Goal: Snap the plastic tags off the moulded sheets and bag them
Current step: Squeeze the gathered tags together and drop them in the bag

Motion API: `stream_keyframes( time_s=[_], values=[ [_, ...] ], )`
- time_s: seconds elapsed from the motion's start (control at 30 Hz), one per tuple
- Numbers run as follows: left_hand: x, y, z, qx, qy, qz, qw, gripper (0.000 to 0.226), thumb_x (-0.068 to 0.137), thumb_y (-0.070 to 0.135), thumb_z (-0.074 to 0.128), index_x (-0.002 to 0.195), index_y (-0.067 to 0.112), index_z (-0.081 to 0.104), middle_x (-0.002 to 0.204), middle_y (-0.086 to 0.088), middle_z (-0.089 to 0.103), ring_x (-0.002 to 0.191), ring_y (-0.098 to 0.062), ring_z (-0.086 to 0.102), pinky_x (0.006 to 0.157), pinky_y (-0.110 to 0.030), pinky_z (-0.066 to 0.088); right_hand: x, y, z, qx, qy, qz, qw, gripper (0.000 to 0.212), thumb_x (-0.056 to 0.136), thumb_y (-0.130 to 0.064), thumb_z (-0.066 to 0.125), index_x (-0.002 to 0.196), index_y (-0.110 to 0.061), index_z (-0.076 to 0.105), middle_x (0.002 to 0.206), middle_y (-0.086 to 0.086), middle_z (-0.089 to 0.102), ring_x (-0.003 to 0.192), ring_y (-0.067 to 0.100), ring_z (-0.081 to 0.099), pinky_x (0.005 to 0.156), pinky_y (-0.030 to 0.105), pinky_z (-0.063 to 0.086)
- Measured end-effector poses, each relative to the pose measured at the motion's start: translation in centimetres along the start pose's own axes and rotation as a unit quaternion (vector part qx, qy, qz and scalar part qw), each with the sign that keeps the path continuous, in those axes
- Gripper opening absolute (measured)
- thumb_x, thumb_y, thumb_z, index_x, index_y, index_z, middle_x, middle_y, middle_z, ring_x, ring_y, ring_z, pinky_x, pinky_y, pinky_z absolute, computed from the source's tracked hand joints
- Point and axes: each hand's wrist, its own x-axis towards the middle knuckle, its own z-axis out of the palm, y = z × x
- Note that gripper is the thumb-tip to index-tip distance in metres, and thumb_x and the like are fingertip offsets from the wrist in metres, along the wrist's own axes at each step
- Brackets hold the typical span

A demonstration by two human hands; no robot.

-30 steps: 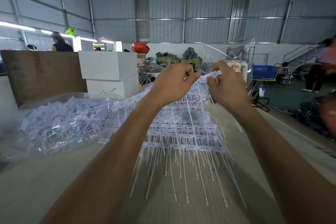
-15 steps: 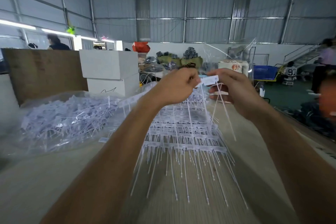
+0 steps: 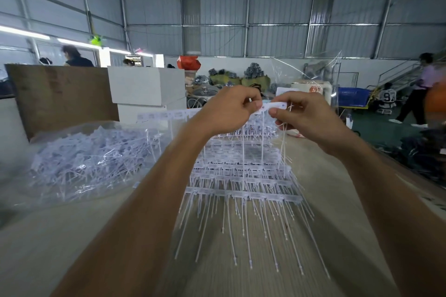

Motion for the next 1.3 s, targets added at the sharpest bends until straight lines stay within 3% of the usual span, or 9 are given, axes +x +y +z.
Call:
stream_keyframes(
  time_s=[0.27,0.37,0.47,0.6,0.73,0.87,1.03,1.17,1.3],
  values=[
    [0.2,-0.1,0.0,0.021,0.067,-0.017,0.997,0.024,0.100,0.046,0.054,0.091,0.026,0.065,0.089,0.012,0.069,0.093,-0.013,0.065,0.101,-0.046,0.047,0.0,-0.1,-0.3,0.115,-0.017,0.025,0.993,0.006,0.091,-0.013,0.071,0.092,-0.008,0.074,0.083,0.012,0.069,0.067,0.017,0.064,0.067,0.031,0.060],
    [0.2,0.0,0.0,0.046,0.101,-0.015,0.994,0.028,0.102,0.046,0.048,0.088,0.026,0.062,0.081,0.008,0.068,0.085,-0.017,0.064,0.103,-0.051,0.042,0.1,-0.5,0.0,0.125,0.016,0.017,0.992,0.004,0.093,-0.009,0.068,0.093,-0.007,0.072,0.081,0.010,0.068,0.064,0.015,0.061,0.064,0.027,0.056],
    [0.4,0.5,0.2,0.047,0.113,0.001,0.992,0.027,0.103,0.038,0.050,0.087,0.021,0.062,0.074,0.001,0.066,0.077,-0.020,0.062,0.095,-0.046,0.046,0.1,-0.7,0.4,0.086,0.032,0.008,0.996,0.004,0.094,-0.008,0.069,0.092,-0.006,0.071,0.081,0.013,0.067,0.063,0.017,0.060,0.064,0.030,0.056],
    [0.6,0.9,0.1,0.053,0.132,-0.002,0.990,0.035,0.103,0.037,0.050,0.070,0.026,0.052,0.066,0.002,0.060,0.064,-0.014,0.057,0.063,-0.029,0.039,-0.1,-0.7,0.3,0.091,0.008,0.008,0.996,0.008,0.091,-0.015,0.071,0.094,-0.008,0.073,0.084,0.013,0.068,0.067,0.017,0.064,0.066,0.029,0.057],
    [0.6,1.1,-0.1,-0.004,0.147,-0.021,0.989,0.044,0.102,0.038,0.051,0.061,0.023,0.049,0.055,0.006,0.051,0.053,-0.015,0.050,0.055,-0.027,0.034,-0.2,-0.8,-0.1,0.136,-0.022,0.019,0.990,0.020,0.084,-0.023,0.074,0.100,-0.010,0.074,0.080,0.008,0.072,0.069,0.016,0.065,0.066,0.027,0.057],
    [0.8,1.2,-0.3,-0.018,0.133,-0.060,0.989,0.048,0.101,0.034,0.053,0.057,0.018,0.048,0.047,0.007,0.042,0.046,-0.015,0.043,0.053,-0.027,0.034,0.3,-0.9,1.1,-0.020,0.030,-0.029,0.999,0.009,0.090,-0.022,0.075,0.093,-0.014,0.074,0.073,0.004,0.072,0.058,0.014,0.065,0.062,0.036,0.060],
    [0.5,0.8,-1.5,-0.137,0.122,-0.089,0.979,0.044,0.101,0.030,0.056,0.061,0.013,0.049,0.057,-0.008,0.041,0.058,-0.025,0.050,0.058,-0.025,0.037,0.5,-1.4,2.7,-0.210,0.128,-0.142,0.959,0.015,0.089,-0.037,0.074,0.086,-0.023,0.069,0.064,-0.014,0.059,0.061,0.012,0.060,0.066,0.035,0.050],
    [0.3,0.5,-2.2,-0.215,0.111,-0.115,0.964,0.042,0.099,0.030,0.060,0.074,-0.003,0.064,0.065,-0.010,0.050,0.065,-0.019,0.049,0.050,-0.020,0.032,0.2,-1.4,3.1,-0.256,0.172,-0.214,0.927,0.025,0.092,-0.036,0.071,0.097,-0.011,0.073,0.077,0.001,0.067,0.068,0.021,0.060,0.065,0.043,0.052],
    [0.2,0.6,-2.2,-0.323,0.068,-0.137,0.934,0.033,0.099,0.026,0.062,0.070,0.010,0.066,0.048,0.004,0.050,0.043,-0.014,0.041,0.049,-0.023,0.028,-0.2,-1.6,3.4,-0.323,0.234,-0.264,0.878,0.025,0.097,-0.031,0.066,0.092,-0.008,0.073,0.077,0.008,0.068,0.068,0.026,0.060,0.058,0.038,0.049]
  ],
)
